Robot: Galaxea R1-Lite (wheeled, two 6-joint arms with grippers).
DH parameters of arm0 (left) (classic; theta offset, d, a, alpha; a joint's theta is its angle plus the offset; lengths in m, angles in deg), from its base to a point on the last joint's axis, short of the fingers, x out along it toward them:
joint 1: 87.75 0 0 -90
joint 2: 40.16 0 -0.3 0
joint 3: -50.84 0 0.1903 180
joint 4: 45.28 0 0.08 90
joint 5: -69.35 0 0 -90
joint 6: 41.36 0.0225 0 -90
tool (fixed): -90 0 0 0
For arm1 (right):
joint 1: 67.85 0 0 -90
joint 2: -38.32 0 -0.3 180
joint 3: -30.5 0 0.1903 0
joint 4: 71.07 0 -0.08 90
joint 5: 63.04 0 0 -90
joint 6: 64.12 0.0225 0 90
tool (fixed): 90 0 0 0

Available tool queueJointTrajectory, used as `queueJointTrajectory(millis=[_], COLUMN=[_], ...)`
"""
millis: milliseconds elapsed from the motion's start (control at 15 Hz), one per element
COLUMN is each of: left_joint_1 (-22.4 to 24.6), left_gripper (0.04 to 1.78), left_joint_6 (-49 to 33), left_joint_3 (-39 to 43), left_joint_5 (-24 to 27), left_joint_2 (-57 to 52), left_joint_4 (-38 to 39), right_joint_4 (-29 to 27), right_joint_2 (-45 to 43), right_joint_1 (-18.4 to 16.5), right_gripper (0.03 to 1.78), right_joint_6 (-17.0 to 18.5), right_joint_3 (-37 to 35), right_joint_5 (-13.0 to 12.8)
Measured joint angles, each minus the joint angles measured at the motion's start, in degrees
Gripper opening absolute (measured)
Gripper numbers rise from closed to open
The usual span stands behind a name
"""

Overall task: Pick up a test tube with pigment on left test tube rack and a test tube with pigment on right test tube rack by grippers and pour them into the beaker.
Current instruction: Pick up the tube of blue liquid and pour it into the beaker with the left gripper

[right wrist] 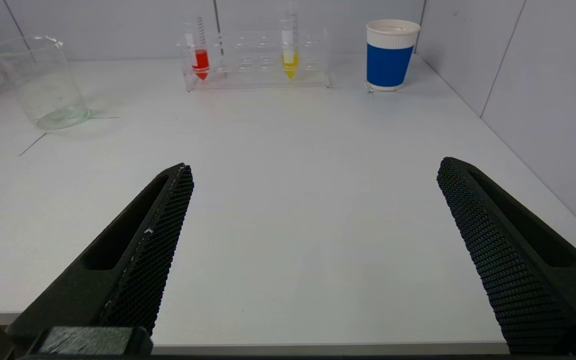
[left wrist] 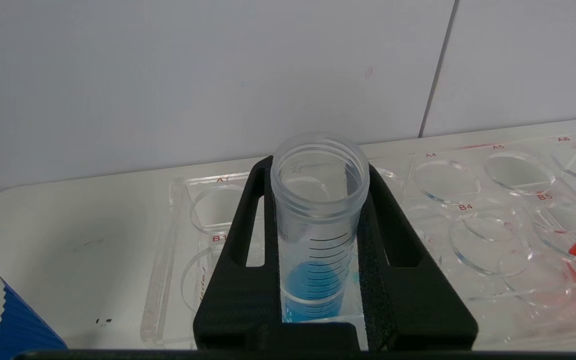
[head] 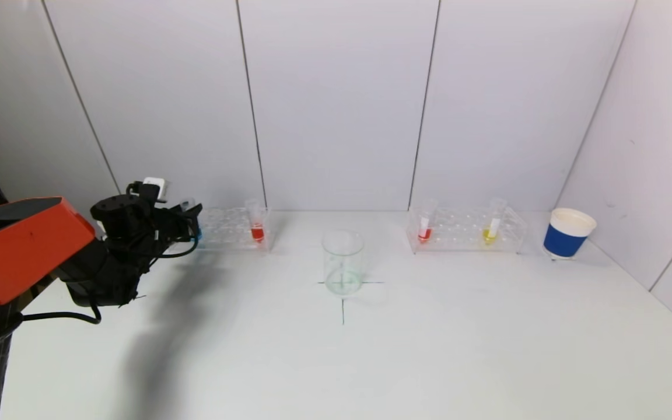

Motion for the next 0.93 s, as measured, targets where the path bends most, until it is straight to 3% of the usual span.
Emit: queueJointTrajectory(millis=[467, 933], left_joint_1=[0.04, -1.51], left_gripper=[0.45, 0.45], left_joint_6=[0.00, 0.00], left_joint_3=[-0.99, -8.22], left_joint_5=[-0.04, -0.04], left_joint_2=[-5.53, -18.99], left_joint_4=[-6.27, -24.73], right_joint_4=[-0.02, -0.02], right_joint_2=[0.00, 0.00], right_joint_1=[0.00, 0.00], right_gripper=[1.77, 1.77], right_joint_6=[0.00, 0.01], right_joint_3=[0.00, 0.00], right_joint_5=[-0.02, -0.02])
